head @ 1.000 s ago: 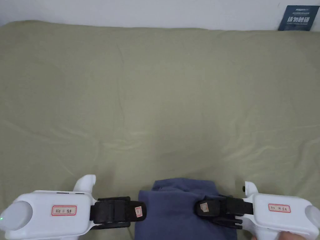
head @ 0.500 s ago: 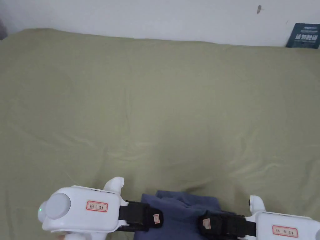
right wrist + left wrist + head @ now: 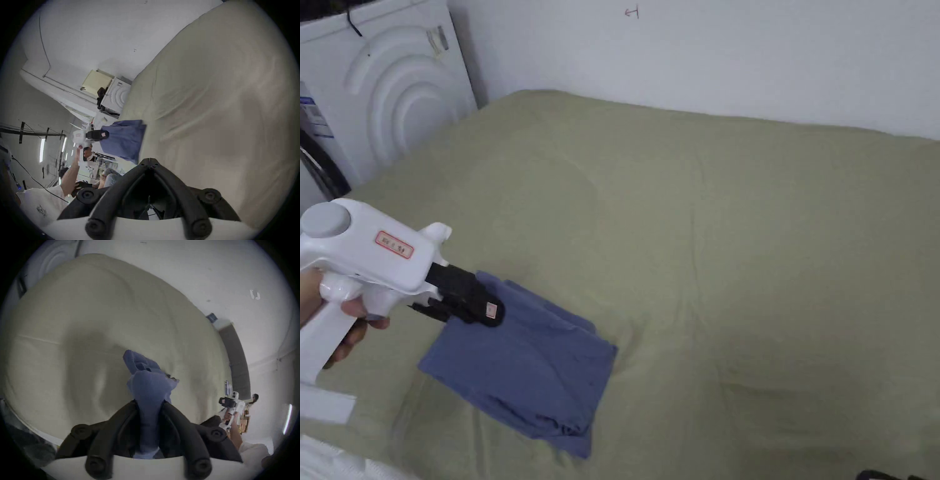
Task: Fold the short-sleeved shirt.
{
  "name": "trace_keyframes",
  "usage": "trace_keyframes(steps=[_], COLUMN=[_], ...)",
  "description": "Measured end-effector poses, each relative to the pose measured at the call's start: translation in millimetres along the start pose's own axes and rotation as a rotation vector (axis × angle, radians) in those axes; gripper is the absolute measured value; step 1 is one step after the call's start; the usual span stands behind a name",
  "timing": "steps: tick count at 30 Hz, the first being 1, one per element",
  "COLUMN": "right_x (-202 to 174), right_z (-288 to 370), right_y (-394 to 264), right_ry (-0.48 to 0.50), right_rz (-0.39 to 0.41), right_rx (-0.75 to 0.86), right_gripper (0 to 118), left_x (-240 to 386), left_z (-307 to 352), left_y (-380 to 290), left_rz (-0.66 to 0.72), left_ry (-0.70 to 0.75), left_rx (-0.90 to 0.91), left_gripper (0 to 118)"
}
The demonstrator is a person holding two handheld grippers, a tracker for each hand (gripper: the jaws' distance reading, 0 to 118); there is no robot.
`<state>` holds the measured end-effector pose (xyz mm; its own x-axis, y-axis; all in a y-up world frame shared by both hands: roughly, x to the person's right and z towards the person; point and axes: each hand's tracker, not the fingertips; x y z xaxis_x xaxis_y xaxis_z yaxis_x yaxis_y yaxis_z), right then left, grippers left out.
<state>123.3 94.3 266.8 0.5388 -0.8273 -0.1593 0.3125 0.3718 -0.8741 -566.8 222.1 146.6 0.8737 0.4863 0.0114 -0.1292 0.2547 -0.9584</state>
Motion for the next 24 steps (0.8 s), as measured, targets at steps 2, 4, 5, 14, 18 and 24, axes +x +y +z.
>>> trace_keyframes(steps=[2, 4, 5, 14, 18, 24], right_x=[1, 2, 3, -1, -10, -44], right_z=[-6, -11, -13, -10, 8, 51], right_y=[6, 9, 10, 17, 19, 27], right_ry=[-0.003, -0.014, -0.015, -0.062, -0.060, -0.121], right_rz=[-0.007, -0.010, -0.008, 0.050, 0.079, 0.200], right_rx=[0.009, 0.013, 0.010, -0.010, 0.014, 0.123], right_gripper=[0, 0, 0, 0, 0, 0], left_x=[-17, -30, -33, -28, 2, 102], left_z=[10, 15, 13, 14, 18, -3], left_y=[15, 25, 31, 23, 2, -39], left_rz=[-0.021, -0.004, -0.013, -0.087, -0.101, -0.204], left_ry=[0.085, 0.099, 0.102, 0.241, 0.240, 0.144], left_rx=[-0.014, -0.013, -0.001, 0.003, 0.017, 0.248], left_gripper=[15, 16, 17, 118, 118, 1])
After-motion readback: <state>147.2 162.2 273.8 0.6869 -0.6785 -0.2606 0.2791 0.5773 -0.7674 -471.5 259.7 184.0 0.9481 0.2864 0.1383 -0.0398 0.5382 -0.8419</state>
